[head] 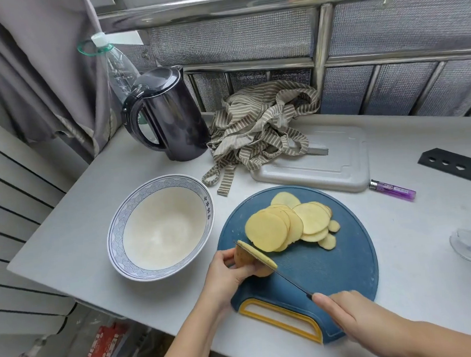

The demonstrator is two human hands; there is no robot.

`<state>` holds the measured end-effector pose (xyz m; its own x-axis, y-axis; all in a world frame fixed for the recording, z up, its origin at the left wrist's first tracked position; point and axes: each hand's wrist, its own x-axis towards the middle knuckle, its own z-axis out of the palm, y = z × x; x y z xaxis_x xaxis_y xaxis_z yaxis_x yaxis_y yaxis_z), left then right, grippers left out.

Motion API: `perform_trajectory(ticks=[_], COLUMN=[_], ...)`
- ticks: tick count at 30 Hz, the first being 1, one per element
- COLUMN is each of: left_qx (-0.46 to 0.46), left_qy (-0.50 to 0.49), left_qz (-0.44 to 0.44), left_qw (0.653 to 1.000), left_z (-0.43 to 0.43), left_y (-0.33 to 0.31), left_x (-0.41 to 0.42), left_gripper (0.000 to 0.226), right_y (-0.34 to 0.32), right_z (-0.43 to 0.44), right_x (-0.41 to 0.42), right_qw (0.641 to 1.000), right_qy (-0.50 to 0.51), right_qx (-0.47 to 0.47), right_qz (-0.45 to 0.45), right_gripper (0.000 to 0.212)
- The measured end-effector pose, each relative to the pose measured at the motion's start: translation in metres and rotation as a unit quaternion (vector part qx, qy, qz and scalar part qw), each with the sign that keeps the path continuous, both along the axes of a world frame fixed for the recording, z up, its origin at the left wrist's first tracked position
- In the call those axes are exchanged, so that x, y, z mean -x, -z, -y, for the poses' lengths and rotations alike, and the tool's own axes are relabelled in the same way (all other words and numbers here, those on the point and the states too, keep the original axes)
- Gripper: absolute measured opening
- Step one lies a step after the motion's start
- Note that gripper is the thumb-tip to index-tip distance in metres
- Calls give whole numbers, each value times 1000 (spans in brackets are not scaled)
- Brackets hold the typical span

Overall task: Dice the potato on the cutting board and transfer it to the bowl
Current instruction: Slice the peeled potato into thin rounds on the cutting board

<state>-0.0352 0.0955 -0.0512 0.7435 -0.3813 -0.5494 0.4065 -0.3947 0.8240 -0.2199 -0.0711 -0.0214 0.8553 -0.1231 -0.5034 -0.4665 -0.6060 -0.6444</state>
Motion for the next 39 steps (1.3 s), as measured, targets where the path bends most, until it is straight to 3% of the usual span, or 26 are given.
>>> perform_trajectory(ticks=[5, 9, 18, 24, 34, 39], left_qx=[1, 0, 13, -14, 10, 16], left_qy=[8, 12, 5, 35, 33, 33], left_qz=[-13, -3, 21, 39, 23, 19], left_qw=[1000, 1000, 1000, 999, 999, 999], left_z=[-2, -2, 0, -3, -4, -4], left_y=[-2, -2, -1, -1, -3, -1], left_x=[-2, -1, 3, 3, 4, 4], left_gripper=[75, 63, 64, 94, 77, 79], right_y=[-7, -8, -16, -5, 10, 11], right_z=[-6, -9, -17, -18, -24, -25], right_x=[-2, -3, -6, -20, -46, -45], right_qw=[1000, 999, 997, 998, 998, 998], right_qy=[-9, 0, 56, 62, 66, 65], right_qx=[14, 7, -23, -16, 9, 14], right_qz=[-27, -34, -45, -24, 1, 4], right_gripper=[62, 64, 56, 62, 56, 58])
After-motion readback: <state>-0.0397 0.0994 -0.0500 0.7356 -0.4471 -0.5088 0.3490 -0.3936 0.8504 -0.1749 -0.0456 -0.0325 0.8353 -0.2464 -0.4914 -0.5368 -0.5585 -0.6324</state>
